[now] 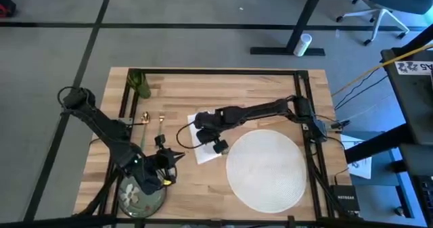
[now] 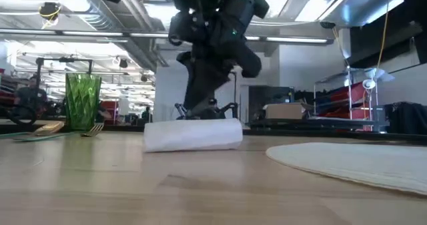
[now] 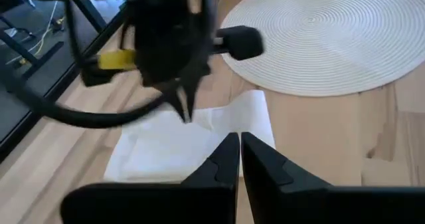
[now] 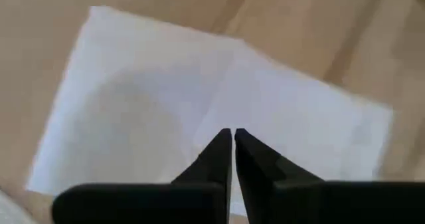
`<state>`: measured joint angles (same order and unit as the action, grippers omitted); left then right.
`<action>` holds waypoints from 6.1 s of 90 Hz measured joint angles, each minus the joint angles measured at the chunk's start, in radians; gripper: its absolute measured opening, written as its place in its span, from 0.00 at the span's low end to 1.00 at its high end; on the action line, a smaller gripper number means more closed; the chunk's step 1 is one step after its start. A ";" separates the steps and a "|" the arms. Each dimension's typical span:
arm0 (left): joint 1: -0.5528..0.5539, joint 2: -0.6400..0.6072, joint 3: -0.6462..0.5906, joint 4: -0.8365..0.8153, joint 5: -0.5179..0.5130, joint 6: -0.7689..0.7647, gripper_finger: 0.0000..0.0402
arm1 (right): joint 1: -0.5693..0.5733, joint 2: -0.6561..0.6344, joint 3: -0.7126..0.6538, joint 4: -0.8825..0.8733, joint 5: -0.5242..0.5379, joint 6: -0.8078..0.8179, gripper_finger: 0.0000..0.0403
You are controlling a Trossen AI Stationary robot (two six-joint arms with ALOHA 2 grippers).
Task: Set table place
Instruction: Fold the white table napkin
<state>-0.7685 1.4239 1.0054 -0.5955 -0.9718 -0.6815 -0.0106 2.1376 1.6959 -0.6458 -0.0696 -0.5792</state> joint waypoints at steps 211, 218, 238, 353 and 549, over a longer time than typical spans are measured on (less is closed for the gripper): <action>0.003 -0.001 0.000 -0.018 0.001 -0.045 0.00 | -0.172 0.105 0.070 0.006 -0.130 0.047 0.01; 0.003 -0.001 0.000 -0.018 0.001 -0.044 0.00 | -0.172 0.105 0.087 0.009 -0.130 0.044 0.01; 0.003 -0.001 0.000 -0.022 0.001 -0.045 0.00 | -0.172 0.105 0.120 0.009 -0.123 0.026 0.01; 0.003 -0.001 0.000 -0.017 0.019 -0.050 0.00 | -0.245 0.099 0.124 0.019 -0.079 -0.004 0.01; 0.174 0.000 0.000 -0.335 0.004 -0.236 0.00 | 0.005 0.054 0.114 -0.246 0.087 -0.151 0.01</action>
<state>-0.5940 1.4239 1.0050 -0.9301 -0.9682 -0.9178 -0.0060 2.1914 1.8103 -0.8915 0.0175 -0.7299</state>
